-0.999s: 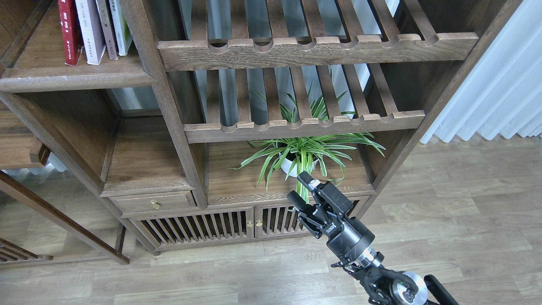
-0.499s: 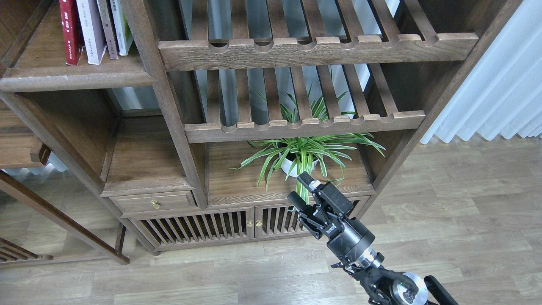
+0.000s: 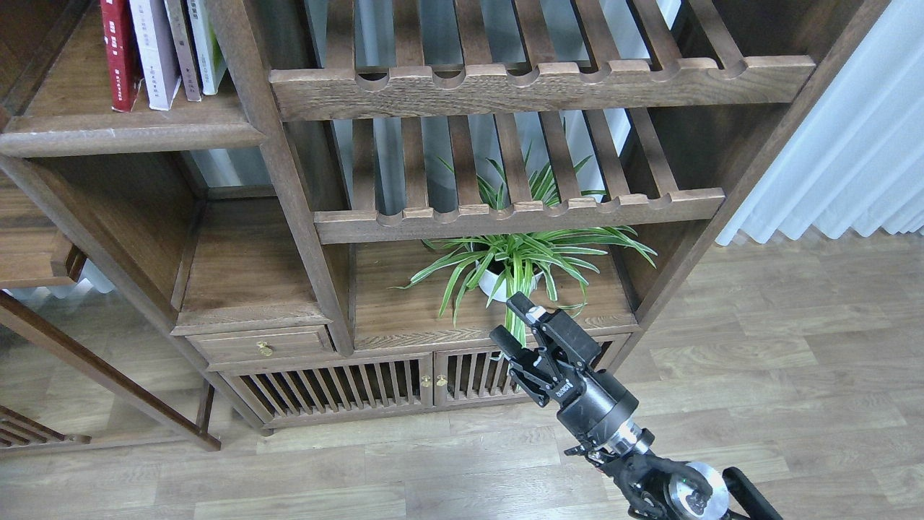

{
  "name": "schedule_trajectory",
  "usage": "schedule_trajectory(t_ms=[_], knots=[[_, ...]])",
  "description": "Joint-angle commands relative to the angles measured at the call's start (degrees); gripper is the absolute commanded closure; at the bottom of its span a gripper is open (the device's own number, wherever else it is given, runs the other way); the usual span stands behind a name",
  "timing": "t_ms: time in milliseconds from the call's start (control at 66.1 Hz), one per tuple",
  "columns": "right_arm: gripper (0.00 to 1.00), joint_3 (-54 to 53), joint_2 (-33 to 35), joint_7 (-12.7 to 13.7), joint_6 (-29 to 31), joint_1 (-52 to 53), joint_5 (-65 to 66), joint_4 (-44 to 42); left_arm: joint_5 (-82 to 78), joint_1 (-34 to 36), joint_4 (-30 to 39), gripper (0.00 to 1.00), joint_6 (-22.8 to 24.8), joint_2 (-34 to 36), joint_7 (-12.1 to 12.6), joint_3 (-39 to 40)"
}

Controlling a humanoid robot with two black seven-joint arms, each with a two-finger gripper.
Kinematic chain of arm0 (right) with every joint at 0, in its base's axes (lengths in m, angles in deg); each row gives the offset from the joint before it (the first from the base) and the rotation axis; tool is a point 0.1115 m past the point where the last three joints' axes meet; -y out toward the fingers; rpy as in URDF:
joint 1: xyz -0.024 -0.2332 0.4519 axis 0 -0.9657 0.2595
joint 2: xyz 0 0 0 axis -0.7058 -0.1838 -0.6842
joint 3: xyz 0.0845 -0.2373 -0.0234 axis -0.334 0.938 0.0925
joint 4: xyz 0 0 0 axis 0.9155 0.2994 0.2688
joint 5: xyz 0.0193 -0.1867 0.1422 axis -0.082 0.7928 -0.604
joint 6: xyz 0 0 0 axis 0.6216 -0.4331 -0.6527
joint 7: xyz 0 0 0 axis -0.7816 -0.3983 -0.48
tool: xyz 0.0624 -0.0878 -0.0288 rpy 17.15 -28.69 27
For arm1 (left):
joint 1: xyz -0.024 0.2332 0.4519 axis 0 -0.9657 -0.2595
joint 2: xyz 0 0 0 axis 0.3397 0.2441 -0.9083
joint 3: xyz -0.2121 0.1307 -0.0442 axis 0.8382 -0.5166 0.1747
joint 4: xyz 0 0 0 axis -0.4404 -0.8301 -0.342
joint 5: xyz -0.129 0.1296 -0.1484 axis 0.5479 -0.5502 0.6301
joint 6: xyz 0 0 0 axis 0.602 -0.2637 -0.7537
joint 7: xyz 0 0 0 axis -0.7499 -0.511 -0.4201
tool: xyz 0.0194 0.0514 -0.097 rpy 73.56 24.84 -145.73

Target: Organize books on shelf

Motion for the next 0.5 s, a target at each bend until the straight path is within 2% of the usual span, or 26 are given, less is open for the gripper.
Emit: schedule_trajectory(t_ms=[0, 106, 212, 363, 484], knots=[[0.13, 0.0, 0.0, 0.0, 0.0, 0.1, 0.0, 0.0, -1.2, -0.4, 0.0, 0.98, 0.0, 0.0, 1.1, -0.5], [0.12, 0.0, 0.0, 0.0, 0.0, 0.0, -0.1, 0.0, -2.7, -1.3, 0.0, 0.98, 0.0, 0.1, 2.4, 0.3], [0.12, 0.0, 0.0, 0.0, 0.2, 0.0, -0.1, 0.0, -3.2, -2.9, -0.3, 0.98, 0.0, 0.3, 4.8, 1.5], [0.12, 0.0, 0.0, 0.0, 0.3, 0.0, -0.1, 0.0, -5.3, -5.5, -1.2, 0.99, 0.0, 0.2, 11.5, 5.3], [0.12, 0.0, 0.0, 0.0, 0.3, 0.0, -0.1, 0.0, -8.8, -5.5, -1.9, 1.00, 0.0, 0.0, 12.8, 8.3]])
